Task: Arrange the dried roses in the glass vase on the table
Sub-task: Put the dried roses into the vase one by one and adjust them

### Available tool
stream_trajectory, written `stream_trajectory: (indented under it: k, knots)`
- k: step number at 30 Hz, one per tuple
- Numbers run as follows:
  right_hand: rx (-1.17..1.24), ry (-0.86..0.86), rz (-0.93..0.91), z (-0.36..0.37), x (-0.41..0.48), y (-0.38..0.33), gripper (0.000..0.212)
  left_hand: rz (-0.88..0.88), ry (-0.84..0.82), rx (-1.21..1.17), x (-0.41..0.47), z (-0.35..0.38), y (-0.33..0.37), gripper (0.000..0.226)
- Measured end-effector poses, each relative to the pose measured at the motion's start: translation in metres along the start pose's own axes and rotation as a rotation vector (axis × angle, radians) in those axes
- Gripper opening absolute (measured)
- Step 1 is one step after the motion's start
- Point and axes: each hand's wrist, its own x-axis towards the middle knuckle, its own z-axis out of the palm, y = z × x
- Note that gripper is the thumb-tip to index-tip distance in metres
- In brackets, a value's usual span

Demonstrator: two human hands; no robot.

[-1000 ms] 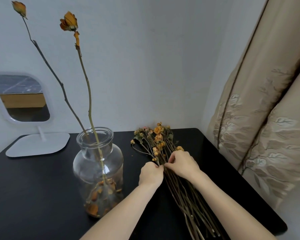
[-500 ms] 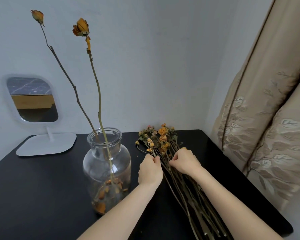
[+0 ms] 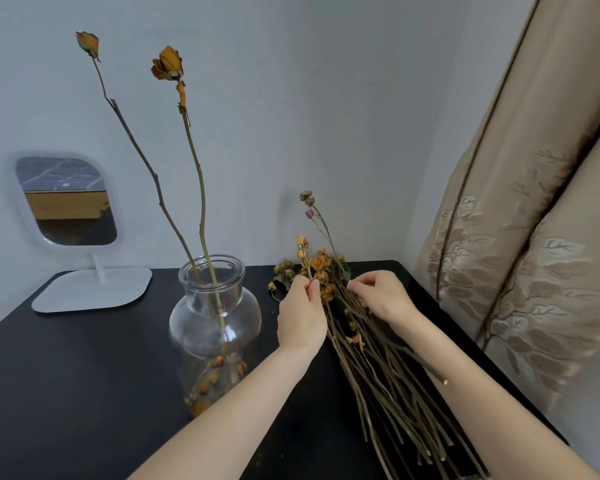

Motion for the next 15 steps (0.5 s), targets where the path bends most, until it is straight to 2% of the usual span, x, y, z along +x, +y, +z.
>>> stream_trajectory:
  k: [3,9,15]
  knots:
    - [0.097,0.005,-0.02,-0.001,-0.003,-0.003,0.017,0.021,-0.014,-0.048,0.001,-0.004,0.009,0.022]
    - [0.334,-0.122,0.137,-0.014,-0.007,-0.002,0.014,-0.001,-0.07,-0.147,0.006,-0.013,0.017,0.023]
    - [0.39,-0.16,0.127,-0.023,-0.007,0.004,0.011,0.004,-0.119,-0.162,0.003,-0.015,0.023,0.024]
